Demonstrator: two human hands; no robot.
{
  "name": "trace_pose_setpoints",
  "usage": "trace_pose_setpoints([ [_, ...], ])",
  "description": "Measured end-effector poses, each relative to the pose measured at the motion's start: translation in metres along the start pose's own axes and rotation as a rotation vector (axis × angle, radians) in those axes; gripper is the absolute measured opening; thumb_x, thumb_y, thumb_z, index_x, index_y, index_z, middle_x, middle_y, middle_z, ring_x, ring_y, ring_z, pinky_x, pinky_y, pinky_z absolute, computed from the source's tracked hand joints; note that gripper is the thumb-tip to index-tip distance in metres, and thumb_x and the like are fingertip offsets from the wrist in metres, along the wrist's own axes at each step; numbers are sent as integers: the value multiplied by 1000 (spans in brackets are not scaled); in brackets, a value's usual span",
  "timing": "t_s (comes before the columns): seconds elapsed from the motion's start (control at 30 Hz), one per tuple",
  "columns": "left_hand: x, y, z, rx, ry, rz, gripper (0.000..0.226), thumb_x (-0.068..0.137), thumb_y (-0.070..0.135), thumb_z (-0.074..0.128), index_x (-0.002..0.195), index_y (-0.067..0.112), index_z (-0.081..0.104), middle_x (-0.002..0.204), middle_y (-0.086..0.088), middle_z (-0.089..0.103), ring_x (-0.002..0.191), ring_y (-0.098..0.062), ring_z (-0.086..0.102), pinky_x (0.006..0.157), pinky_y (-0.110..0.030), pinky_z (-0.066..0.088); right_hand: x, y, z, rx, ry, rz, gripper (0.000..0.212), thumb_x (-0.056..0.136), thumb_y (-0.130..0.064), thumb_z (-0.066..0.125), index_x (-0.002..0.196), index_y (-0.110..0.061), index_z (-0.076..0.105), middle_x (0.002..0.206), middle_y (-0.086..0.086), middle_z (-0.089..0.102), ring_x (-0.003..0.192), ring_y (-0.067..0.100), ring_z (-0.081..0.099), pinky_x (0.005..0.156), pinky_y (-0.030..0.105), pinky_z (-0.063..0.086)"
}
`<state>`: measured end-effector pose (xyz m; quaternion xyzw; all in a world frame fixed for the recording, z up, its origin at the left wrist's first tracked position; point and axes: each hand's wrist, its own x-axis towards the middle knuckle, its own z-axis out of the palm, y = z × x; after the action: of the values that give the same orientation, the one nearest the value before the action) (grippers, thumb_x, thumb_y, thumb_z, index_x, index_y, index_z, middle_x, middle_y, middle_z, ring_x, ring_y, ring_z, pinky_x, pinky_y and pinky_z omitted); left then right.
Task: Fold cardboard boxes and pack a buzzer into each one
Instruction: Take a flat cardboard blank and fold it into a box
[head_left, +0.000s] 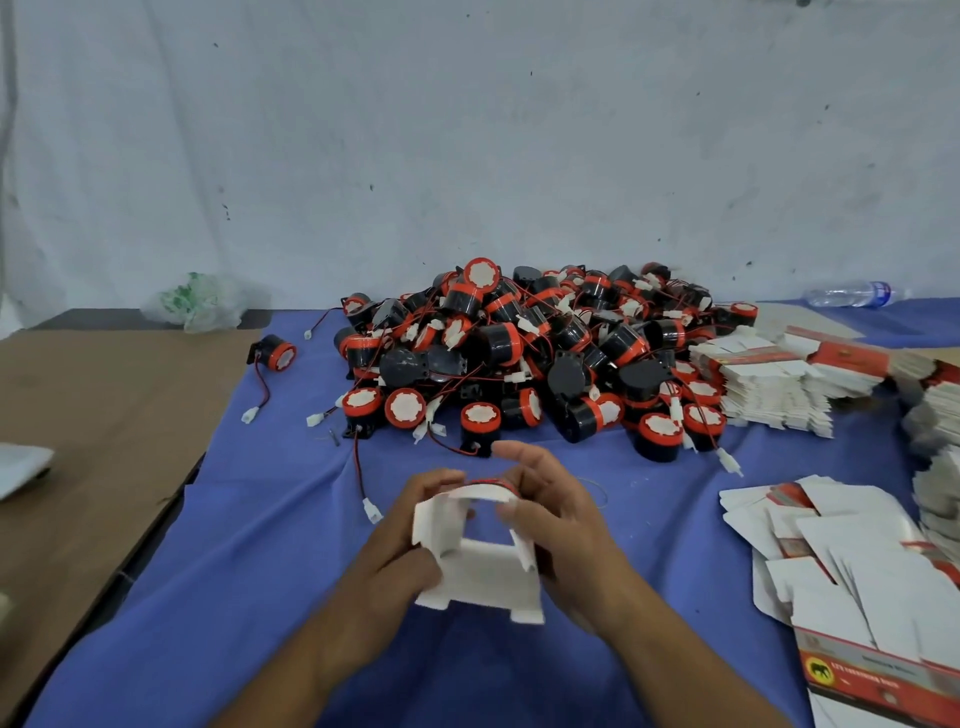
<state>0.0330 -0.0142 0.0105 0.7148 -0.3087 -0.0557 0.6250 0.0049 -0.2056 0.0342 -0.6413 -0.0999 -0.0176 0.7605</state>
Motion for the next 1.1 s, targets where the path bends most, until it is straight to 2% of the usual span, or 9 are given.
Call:
trace_pose_setpoints([
  [0.1,2,-2,7,-26,-6,-46,52,79,44,53,130,34,55,120,-2,61,114,-24,56,92,-31,49,2,0,3,-3,141,34,48,69,-38,80,113,-25,65,75,-5,54,68,9,55,66,23,49],
  [0.3,2,2,3,-106,76,-25,66,86,78,42,127,28,61,116,-10,65,107,-30,62,91,-50,51,0,0,13,-73,136,37,38,71,-42,76,103,-24,68,79,-1,61,68,9,57,64,22,47],
  [0.43,4,5,6,-203,77,-64,37,96,52,50,123,32,65,105,-13,68,92,-31,68,75,-39,59,-1,-1,14,-89,143,25,32,76,-38,71,100,-17,68,76,-2,67,69,10,59,63,22,48],
  [0.57,8,8,7,-248,76,-96,36,84,36,68,116,19,69,112,-10,70,101,-27,68,80,-33,56,-3,-1,16,-244,174,-24,23,74,-41,72,92,-26,69,85,14,67,74,12,60,67,26,50],
  [0.67,8,12,8,-273,214,-82,20,83,19,64,100,16,73,102,-12,73,95,-29,71,78,-38,58,-7,1,17,-250,42,-56,36,72,-49,75,102,-30,67,79,-11,65,74,2,60,67,17,49],
  [0.77,8,12,6,-338,376,-103,16,78,17,61,86,13,74,91,-15,74,82,-30,72,65,-37,57,-11,-3,15,-297,-222,-26,63,71,-62,71,128,-42,52,106,-26,61,97,-4,61,80,17,49],
  [0.87,7,12,1,-392,408,-107,22,73,18,56,84,8,72,88,-21,71,78,-33,69,64,-37,55,-15,-5,17,-370,-343,-88,75,78,-41,79,143,-36,40,137,-18,52,126,3,53,95,17,45],
  [1.0,7,7,6,-244,331,-64,32,87,10,47,101,22,74,99,-10,74,96,-31,70,72,-34,57,-13,-6,24,-203,-171,-58,56,83,-16,75,133,-23,51,120,-6,67,109,9,64,88,25,52],
  [1.1,7,6,11,-310,268,-35,40,92,50,48,120,28,67,120,-9,69,113,-29,63,90,-38,55,-11,-7,21,-86,-98,-31,45,84,-14,66,127,-22,57,106,-10,71,98,8,68,78,24,56],
])
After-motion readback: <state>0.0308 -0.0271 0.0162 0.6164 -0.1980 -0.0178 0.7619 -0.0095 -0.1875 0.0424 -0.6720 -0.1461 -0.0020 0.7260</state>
